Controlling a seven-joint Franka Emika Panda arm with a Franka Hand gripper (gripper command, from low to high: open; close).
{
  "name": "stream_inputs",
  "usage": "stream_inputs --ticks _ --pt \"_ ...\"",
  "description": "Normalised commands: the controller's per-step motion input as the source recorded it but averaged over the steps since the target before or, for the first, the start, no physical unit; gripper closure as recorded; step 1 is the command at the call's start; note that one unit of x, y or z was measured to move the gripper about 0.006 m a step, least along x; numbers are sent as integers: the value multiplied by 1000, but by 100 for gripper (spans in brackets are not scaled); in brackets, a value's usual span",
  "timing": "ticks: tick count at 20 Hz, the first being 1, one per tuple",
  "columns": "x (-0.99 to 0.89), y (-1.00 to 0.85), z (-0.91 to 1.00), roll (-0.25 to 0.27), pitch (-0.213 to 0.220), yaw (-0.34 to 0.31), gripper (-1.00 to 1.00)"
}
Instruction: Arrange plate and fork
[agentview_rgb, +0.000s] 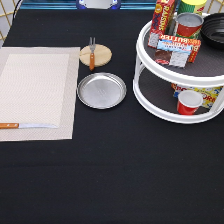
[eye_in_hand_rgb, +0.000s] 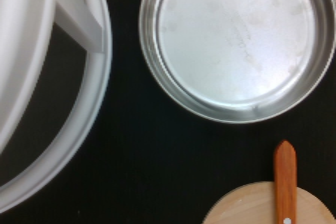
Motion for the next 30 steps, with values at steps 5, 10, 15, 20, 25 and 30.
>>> stream_inputs --ticks 5,10,15,20,25,30 --pt "102 0 0 0 0 0 -100" --pt "362 0 47 -8 20 -3 -100" --pt "780 -40 245 -50 23 -37 -100" --pt "857 -226 169 -18 0 -32 -100" --pt "739 -361 -13 0 0 -4 -100" --pt "714 -279 -125 0 18 0 -100"
